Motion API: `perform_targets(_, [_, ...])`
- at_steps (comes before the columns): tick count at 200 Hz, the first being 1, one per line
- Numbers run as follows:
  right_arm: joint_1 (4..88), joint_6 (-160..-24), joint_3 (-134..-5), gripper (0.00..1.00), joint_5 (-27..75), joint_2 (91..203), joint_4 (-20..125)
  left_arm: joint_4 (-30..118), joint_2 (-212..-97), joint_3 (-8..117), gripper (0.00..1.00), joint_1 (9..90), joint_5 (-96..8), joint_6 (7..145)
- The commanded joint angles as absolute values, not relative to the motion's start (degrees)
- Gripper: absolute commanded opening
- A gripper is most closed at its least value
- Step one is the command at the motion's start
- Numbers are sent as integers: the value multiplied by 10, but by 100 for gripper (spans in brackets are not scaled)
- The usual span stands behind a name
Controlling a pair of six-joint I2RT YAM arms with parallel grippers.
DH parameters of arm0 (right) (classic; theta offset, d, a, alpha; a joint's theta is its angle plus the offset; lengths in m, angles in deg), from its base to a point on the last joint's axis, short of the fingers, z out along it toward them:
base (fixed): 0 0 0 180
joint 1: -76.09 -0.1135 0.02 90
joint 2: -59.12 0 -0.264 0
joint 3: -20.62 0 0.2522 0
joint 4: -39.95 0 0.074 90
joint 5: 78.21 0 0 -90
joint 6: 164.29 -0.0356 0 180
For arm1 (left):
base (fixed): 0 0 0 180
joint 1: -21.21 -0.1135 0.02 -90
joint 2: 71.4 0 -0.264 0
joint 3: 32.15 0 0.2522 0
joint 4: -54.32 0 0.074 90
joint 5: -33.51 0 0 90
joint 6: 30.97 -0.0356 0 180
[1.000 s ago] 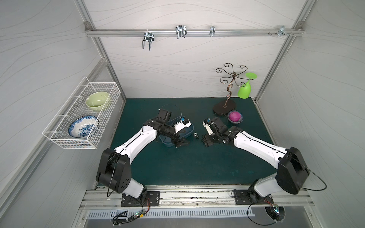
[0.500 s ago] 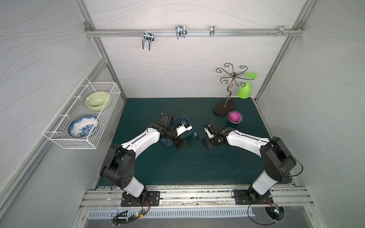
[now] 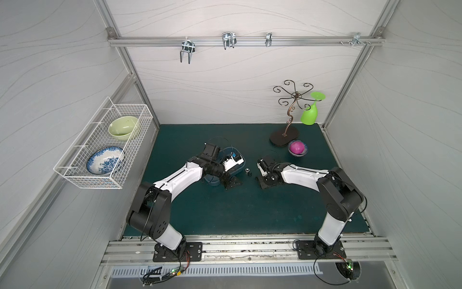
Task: Put the nuts on the desktop into the storage box
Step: Pick up the nut from the center of the board.
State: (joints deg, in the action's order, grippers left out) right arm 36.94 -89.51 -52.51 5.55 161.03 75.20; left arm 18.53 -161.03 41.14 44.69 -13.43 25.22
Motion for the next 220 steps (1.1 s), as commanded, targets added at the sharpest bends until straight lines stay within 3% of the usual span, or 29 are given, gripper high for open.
perform_targets(1, [372, -899, -526, 34, 61, 1627, 763, 196, -1613, 417, 99, 450, -133, 254])
perform_targets(28, [373, -899, -522, 30, 61, 1614, 766, 191, -1612, 421, 99, 450, -134, 250])
perform_targets(47, [373, -896, -523, 20, 64, 1609, 770, 189, -1611, 421, 99, 450, -135, 249])
perform_targets(135, [352, -893, -550, 20, 54, 1531, 832, 143, -1593, 445, 99, 447, -163, 212])
perform_targets(220, [281, -864, -690, 22, 11, 1516, 915, 82, -1519, 477, 99, 342, -83, 214])
